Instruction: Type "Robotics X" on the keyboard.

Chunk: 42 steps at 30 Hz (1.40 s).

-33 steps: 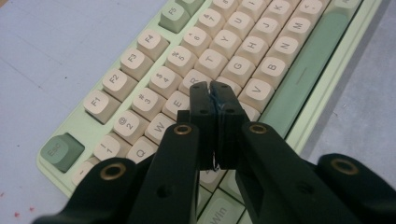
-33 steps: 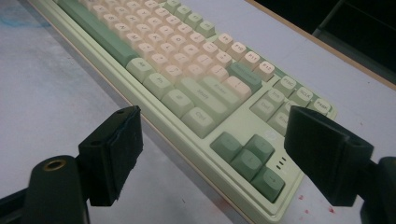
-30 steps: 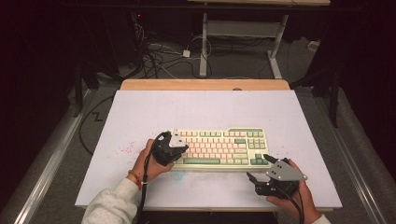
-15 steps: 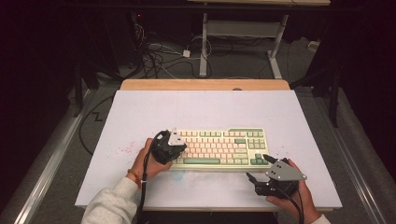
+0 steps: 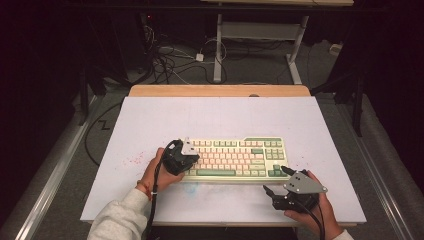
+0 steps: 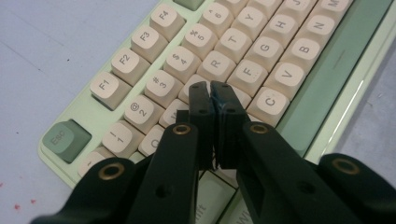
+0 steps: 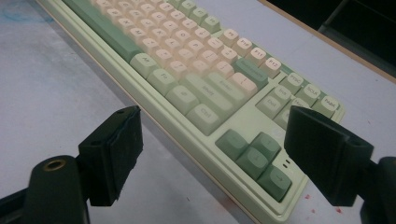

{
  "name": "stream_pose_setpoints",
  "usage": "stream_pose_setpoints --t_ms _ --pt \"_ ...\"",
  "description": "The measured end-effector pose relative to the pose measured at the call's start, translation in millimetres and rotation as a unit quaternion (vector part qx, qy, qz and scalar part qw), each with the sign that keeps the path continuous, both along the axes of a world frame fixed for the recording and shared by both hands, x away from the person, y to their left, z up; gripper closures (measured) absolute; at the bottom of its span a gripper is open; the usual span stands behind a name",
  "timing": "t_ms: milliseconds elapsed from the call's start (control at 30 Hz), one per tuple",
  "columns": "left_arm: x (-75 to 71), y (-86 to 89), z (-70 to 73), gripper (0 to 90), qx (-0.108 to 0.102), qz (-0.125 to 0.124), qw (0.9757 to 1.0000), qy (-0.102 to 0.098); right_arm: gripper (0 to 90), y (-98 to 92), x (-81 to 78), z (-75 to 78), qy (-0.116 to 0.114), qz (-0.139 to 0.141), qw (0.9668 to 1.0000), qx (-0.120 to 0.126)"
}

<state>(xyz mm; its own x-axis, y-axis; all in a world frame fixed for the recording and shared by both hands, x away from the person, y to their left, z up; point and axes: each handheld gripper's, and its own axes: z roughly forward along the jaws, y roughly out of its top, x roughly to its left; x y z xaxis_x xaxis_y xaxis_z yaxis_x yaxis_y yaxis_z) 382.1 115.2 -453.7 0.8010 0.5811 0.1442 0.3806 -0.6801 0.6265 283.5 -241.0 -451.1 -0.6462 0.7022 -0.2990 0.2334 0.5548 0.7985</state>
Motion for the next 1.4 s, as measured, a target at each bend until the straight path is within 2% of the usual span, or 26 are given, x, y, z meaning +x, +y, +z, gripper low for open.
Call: stream_pose_setpoints --t_ms 67,133,233,367,533,600,767,933,967,1100,1300,1400 --pt "0.5 0.8 0.0 86.3 -0.003 0.001 1.0000 0.001 19.6 0.2 0.0 -0.3 0.001 0.001 1.0000 -0.001" --pt "-0.7 0.7 1.1 83.3 -0.003 0.002 1.0000 -0.002 19.6 0.3 -0.2 -0.1 0.000 0.002 1.0000 -0.001" --pt "-2.9 1.9 5.4 78.8 -0.010 0.005 0.9998 -0.016 19.6 0.1 -0.1 0.2 0.000 0.001 1.0000 0.000" --pt "-5.7 5.7 10.3 66.8 -0.032 0.011 0.9988 -0.036 19.6 -0.4 0.1 0.6 -0.001 0.001 1.0000 0.000" --pt "-10.8 9.0 16.5 51.8 -0.042 0.026 0.9964 -0.068 19.6 -0.8 0.0 0.9 -0.002 0.001 1.0000 -0.001" --pt "-12.8 10.2 18.3 49.5 -0.049 0.025 0.9957 -0.075 19.6 -1.1 -0.2 1.3 -0.003 0.001 1.0000 0.001" --pt "-19.1 9.5 20.5 31.0 -0.054 0.025 0.9942 -0.089 19.6 -1.8 -0.1 1.8 -0.004 -0.001 1.0000 0.002" --pt "-26.2 9.3 22.0 20.3 -0.062 0.015 0.9929 -0.101 19.6 -2.0 -0.2 2.1 -0.005 -0.001 1.0000 0.001" --pt "-27.7 9.4 22.6 19.4 -0.060 0.017 0.9920 -0.109 19.6 -2.0 -0.2 2.0 -0.005 0.000 1.0000 0.001" --pt "-34.7 9.2 24.5 18.2 -0.067 0.015 0.9902 -0.122 19.6 -1.8 -0.4 2.4 -0.006 -0.001 1.0000 0.001" --pt "-42.5 10.1 28.0 19.4 -0.083 0.007 0.9888 -0.124 19.6 -2.2 -0.5 2.8 -0.007 0.000 1.0000 0.001" --pt "-43.7 9.0 29.4 26.5 -0.090 0.006 0.9886 -0.121 19.6 -2.0 -0.5 2.5 -0.006 0.000 1.0000 0.001"
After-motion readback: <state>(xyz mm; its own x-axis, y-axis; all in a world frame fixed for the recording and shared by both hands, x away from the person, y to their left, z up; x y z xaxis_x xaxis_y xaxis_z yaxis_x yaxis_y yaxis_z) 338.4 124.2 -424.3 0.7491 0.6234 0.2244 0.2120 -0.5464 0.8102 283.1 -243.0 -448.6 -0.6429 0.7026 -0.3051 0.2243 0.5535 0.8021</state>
